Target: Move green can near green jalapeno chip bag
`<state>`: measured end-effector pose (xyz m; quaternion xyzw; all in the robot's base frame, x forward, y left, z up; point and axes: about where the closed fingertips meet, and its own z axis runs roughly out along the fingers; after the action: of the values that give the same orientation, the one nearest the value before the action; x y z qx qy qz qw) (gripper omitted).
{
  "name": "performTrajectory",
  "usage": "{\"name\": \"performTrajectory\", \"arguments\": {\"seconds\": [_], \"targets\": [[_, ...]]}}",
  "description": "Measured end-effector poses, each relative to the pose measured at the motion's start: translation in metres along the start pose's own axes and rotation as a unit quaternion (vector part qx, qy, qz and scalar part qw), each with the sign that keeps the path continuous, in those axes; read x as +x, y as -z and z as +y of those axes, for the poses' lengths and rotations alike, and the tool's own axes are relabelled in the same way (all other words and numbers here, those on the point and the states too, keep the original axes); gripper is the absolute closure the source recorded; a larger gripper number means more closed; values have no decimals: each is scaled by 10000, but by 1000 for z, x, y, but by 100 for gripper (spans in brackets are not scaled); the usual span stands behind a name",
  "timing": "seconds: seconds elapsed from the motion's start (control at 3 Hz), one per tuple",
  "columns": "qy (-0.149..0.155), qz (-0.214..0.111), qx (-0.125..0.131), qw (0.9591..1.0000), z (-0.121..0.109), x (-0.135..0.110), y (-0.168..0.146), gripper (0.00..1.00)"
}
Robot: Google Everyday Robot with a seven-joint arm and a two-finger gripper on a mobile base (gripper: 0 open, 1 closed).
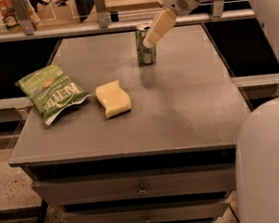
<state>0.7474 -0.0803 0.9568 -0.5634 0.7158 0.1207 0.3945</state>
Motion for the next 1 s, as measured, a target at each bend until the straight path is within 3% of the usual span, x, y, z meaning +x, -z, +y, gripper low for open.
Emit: {"name": "performTrajectory", "arguments": {"seconds": [0.33, 1.0], "targets": [[-309, -430, -123, 9985, -6, -2, -21, 0], [-691, -870, 20, 9938, -14, 9, -39, 0]]}}
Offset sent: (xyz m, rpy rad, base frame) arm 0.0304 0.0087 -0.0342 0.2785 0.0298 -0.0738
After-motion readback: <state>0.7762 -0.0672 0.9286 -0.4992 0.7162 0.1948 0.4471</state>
